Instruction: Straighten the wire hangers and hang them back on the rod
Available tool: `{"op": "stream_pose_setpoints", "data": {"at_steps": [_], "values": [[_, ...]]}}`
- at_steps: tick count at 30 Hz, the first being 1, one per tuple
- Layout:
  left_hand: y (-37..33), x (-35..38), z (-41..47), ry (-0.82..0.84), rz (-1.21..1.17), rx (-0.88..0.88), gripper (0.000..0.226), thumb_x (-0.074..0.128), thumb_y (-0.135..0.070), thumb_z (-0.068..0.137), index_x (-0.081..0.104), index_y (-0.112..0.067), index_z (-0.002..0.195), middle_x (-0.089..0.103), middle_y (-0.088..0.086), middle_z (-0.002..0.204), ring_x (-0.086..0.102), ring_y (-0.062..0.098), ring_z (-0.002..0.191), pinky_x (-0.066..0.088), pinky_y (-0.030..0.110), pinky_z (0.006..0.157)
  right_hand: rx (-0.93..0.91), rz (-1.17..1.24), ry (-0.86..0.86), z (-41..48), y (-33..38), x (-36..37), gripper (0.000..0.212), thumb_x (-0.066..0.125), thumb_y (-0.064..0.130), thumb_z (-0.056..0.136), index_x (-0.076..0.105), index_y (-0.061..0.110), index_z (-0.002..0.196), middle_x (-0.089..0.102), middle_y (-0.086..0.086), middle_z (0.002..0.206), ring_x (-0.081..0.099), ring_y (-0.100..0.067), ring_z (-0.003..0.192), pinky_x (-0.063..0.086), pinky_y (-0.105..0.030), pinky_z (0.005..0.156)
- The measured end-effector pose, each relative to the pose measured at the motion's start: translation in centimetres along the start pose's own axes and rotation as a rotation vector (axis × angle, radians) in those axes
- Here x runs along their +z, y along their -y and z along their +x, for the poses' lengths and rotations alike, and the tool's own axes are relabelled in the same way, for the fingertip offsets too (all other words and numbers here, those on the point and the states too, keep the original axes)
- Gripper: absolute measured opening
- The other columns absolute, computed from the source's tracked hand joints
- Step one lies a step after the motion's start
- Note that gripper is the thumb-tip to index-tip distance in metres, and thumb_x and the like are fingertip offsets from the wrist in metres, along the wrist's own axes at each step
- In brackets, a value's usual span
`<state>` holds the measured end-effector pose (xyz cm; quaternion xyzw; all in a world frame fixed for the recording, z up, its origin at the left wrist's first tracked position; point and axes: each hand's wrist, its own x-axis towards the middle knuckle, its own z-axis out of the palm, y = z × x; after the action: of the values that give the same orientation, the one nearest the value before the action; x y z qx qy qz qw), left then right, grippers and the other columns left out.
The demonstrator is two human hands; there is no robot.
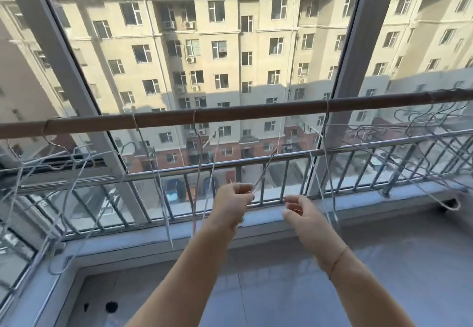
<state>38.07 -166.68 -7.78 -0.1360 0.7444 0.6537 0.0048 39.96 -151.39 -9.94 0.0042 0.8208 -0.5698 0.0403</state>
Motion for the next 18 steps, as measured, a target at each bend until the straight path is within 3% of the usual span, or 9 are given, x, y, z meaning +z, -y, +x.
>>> {"op": "stream_pose_setpoints", "data": {"at_steps": [4,7,9,11,13,15,18], "values": [[3.5,-1.0,-1.5,0.054,0.144,-0.001,0.024,0.059,0.001,0.084,0.069,-0.007,0.105,0.068,0.005,0.093,0.062,0.011,0.085,0.045,0.017,0.077,-0.034,-0.121,0.023,0.4,-2.0,-0.7,0.043,0.051,0.014,0.089,0.041,0.018,0.131,0.045,-0.005,0.136,0.041,-0.016,0.125,0.032,-0.029,0.105],[4.9,-1.8,-2.3,0.148,0.217,0.014,0.023,0.06,-0.002,0.084,0.071,-0.012,0.1,0.071,-0.001,0.086,0.064,-0.001,0.075,0.044,0.002,0.068,-0.083,-0.304,0.091,0.8,-2.9,-1.1,0.053,0.054,0.019,0.088,0.035,0.017,0.137,0.041,-0.003,0.142,0.034,-0.017,0.133,0.026,-0.03,0.109],[5.3,-2.2,-2.7,0.221,0.214,0.027,0.023,0.058,0.0,0.085,0.071,-0.017,0.094,0.07,-0.005,0.079,0.063,-0.003,0.071,0.047,0.006,0.075,-0.102,-0.431,0.18,1.0,-3.2,-1.6,0.051,0.056,0.024,0.087,0.039,0.019,0.135,0.044,-0.001,0.139,0.037,-0.015,0.131,0.027,-0.027,0.107],[5.6,-2.6,-3.0,0.252,0.2,0.039,0.03,0.058,0.0,0.086,0.071,-0.027,0.084,0.07,-0.007,0.076,0.065,0.004,0.076,0.049,0.017,0.084,-0.084,-0.47,0.318,0.8,-3.4,-1.9,0.043,0.057,0.027,0.087,0.047,0.02,0.129,0.052,0.001,0.131,0.046,-0.01,0.123,0.033,-0.017,0.1],[5.8,-2.8,-3.2,0.26,0.211,0.059,0.03,0.058,-0.003,0.087,0.07,-0.03,0.077,0.07,-0.012,0.072,0.064,0.003,0.076,0.049,0.014,0.08,-0.066,-0.433,0.41,0.3,-3.3,-2.3,0.031,0.059,0.024,0.087,0.057,0.019,0.117,0.063,0.002,0.113,0.056,-0.008,0.107,0.039,-0.008,0.085],[5.9,-2.9,-3.5,0.251,0.211,0.076,0.03,0.058,-0.004,0.088,0.07,-0.029,0.076,0.07,-0.014,0.072,0.063,0.001,0.076,0.048,0.01,0.075,-0.076,-0.376,0.447,-0.5,-3.2,-2.6,0.014,0.057,0.019,0.088,0.064,0.021,0.1,0.067,-0.001,0.091,0.06,-0.011,0.088,0.044,-0.018,0.077],[5.8,-2.3,-4.0,0.195,0.235,0.137,0.027,0.06,-0.007,0.086,0.068,-0.029,0.074,0.069,-0.013,0.081,0.062,0.004,0.082,0.045,0.006,0.075,-0.101,-0.299,0.456,-1.9,-2.8,-3.2,0.02,0.05,0.009,0.09,0.065,0.02,0.084,0.06,0.0,0.066,0.055,-0.013,0.064,0.046,-0.033,0.07]]}}
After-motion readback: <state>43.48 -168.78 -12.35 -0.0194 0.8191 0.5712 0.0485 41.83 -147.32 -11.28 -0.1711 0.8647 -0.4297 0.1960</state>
